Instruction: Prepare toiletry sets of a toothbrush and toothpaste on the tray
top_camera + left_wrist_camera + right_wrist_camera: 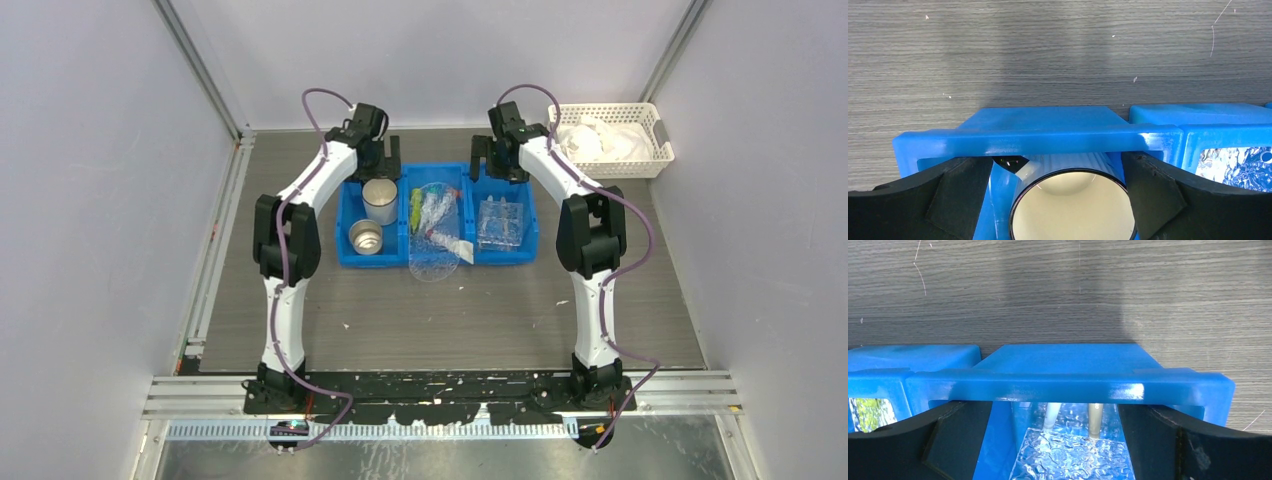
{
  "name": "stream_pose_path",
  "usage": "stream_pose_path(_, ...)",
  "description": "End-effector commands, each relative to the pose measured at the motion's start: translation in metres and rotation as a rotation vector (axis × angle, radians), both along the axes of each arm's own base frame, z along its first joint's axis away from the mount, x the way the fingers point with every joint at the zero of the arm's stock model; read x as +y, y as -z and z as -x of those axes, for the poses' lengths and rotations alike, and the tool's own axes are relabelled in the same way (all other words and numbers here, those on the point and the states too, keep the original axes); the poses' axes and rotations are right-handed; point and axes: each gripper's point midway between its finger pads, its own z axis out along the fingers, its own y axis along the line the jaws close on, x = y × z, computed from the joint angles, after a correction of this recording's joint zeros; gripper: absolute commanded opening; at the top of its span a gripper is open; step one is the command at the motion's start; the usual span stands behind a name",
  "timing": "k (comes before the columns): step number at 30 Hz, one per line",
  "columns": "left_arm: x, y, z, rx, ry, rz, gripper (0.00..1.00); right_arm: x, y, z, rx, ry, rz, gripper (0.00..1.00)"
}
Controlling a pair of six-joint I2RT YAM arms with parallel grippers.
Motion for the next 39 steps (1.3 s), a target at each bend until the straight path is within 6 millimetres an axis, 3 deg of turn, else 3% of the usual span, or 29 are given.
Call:
stream_pose_path(1, 0.005, -0.011, -0.011, -0.026, 0.015, -0.019, 1.00, 0.001, -0.010, -0.006, -0.037, 0.002, -0.019, 1.00)
stream_pose_path(14, 0.008, -0.019, -0.026, -0.052, 0.022, -0.016, 1.00, -0.004, -0.025, -0.034, -0.083, 0.019, -0.053, 1.00)
stream_pose_path(19, 0.012, -0.028, -0.023, -0.060, 0.017, -0.017, 1.00, -0.004, -0.037, -0.037, -0.100, 0.016, -0.061, 1.00)
stream_pose_path(23, 0.015, -0.058, -0.016, -0.112, 0.013, -0.005, 1.00, -0.007, -0.066, -0.030, -0.152, 0.021, -0.067, 1.00)
stream_pose_path(29, 0.016, -0.120, -0.008, -0.239, 0.031, 0.028, 1.00, -0.023, -0.140, -0.008, -0.287, 0.060, -0.066, 1.00)
stream_pose_path(33, 0.017, -0.161, 0.016, -0.298, 0.030, 0.086, 1.00, -0.030, -0.174, 0.021, -0.351, 0.107, -0.122, 1.00)
stream_pose_path(35, 0.017, -0.168, 0.040, -0.305, 0.034, 0.136, 1.00, -0.026, -0.176, 0.041, -0.337, 0.117, -0.240, 1.00)
stream_pose_path(36, 0.015, -0.185, 0.054, -0.349, 0.041, 0.187, 1.00, -0.013, -0.177, 0.050, -0.325, 0.102, -0.386, 1.00)
stream_pose_path(37, 0.014, -0.174, 0.065, -0.325, 0.036, 0.213, 1.00, -0.005, -0.172, 0.064, -0.287, 0.073, -0.499, 1.00)
stream_pose_path(39, 0.006, -0.182, 0.097, -0.345, 0.062, 0.325, 1.00, 0.006, -0.171, 0.081, -0.286, 0.103, -0.768, 1.00)
